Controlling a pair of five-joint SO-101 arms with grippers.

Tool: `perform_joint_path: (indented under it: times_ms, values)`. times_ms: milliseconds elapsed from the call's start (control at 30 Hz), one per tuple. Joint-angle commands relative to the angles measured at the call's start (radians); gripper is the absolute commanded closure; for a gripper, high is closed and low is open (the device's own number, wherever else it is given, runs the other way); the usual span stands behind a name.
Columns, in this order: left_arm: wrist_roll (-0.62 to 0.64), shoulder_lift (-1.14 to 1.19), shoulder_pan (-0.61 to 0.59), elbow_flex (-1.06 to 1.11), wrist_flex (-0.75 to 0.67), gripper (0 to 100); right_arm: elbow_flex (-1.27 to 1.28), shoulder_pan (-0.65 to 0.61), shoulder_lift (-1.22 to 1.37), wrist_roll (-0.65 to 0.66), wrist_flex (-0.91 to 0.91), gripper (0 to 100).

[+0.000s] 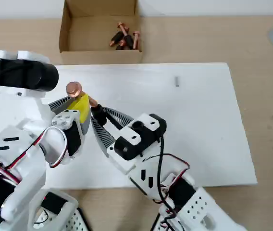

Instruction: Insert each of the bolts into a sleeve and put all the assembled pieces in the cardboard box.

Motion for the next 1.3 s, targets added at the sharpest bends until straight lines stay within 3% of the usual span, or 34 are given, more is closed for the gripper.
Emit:
perform_joint_path:
  times_ms: [0, 767, 1267]
  values:
    - [0.006, -0.001, 0.014, -0.064, 0.002, 99, -0.064, -0.010, -0.028, -0.008, -0.028, 98.9]
    - [0.035, -0.001, 0.041, -0.055, 0.041, 99, -0.065, -0.010, -0.030, -0.008, -0.028, 98.9]
    - [0.041, 0.002, 0.046, 0.078, 0.035, 95, -0.007, -0.015, -0.294, -0.008, 0.137, 98.9]
